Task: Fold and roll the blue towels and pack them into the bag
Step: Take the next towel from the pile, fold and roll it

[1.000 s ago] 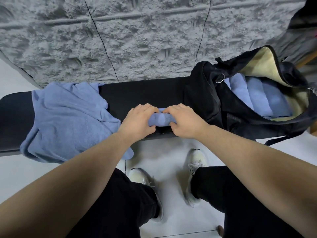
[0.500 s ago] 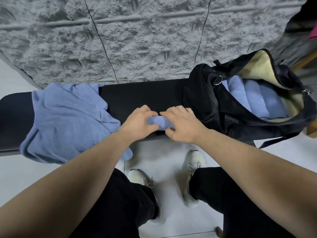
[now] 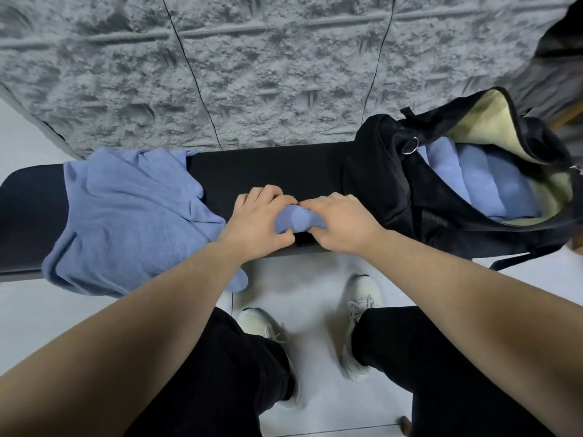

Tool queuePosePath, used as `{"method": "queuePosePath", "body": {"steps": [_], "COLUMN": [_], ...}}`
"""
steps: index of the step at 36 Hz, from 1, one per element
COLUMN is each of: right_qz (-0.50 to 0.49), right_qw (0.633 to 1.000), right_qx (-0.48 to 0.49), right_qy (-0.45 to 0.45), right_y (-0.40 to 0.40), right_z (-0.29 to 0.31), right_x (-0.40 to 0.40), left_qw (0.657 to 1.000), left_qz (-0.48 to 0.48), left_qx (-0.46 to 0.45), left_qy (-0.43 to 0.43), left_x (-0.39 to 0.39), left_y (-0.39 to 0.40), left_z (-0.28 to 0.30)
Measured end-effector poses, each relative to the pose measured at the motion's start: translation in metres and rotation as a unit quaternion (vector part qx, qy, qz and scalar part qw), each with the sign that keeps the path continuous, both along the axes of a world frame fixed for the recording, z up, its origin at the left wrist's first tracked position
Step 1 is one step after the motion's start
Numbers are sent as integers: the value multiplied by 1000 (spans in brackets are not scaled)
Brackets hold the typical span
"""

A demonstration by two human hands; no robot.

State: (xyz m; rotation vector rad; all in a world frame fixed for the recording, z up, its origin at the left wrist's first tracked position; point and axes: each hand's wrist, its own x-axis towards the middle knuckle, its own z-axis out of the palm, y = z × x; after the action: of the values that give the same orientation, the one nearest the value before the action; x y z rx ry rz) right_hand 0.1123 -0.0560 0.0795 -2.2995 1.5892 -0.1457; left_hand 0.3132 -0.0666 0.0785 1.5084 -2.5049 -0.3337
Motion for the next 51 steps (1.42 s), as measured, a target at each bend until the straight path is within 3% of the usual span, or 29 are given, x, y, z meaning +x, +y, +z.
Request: {"method": "queuePosePath", "body": {"steps": [8, 18, 25, 30, 37, 41, 46, 48, 51], "right_qz": [5, 17, -6, -34, -74, -88, -90, -96, -111], "right_qw": [1000, 994, 999, 999, 997, 996, 995, 995, 992], "right_qx": [4, -91, -27, 29, 4, -5, -3, -9, 1], "right_qy": [20, 54, 26, -25, -11, -28, -34, -39, -63], "right_y": [-5, -6, -12, -15, -7, -1, 4, 5, 8], "right_z": [1, -5, -2, -5, -4, 1, 10, 16, 26], "right_x": [-1, -7, -7, -5, 1, 6, 11, 13, 16], "left_qw": [997, 992, 991, 992, 991, 988, 954, 919, 838], "left_qz": [25, 89, 95, 91, 112, 146, 208, 243, 291], "left_qx": [-51, -36, -47, -65, -77, 18, 136, 189, 255], "left_qy": [-50, -76, -77, -53, -16, 47, 168, 246, 384], "left_x": [-1, -12, -14, -11, -10, -14, -23, -29, -40], "left_y": [0, -5, -7, -6, -2, 2, 5, 6, 9], "left_z": [-4, 0, -6, -7, -7, -1, 2, 10, 26]}}
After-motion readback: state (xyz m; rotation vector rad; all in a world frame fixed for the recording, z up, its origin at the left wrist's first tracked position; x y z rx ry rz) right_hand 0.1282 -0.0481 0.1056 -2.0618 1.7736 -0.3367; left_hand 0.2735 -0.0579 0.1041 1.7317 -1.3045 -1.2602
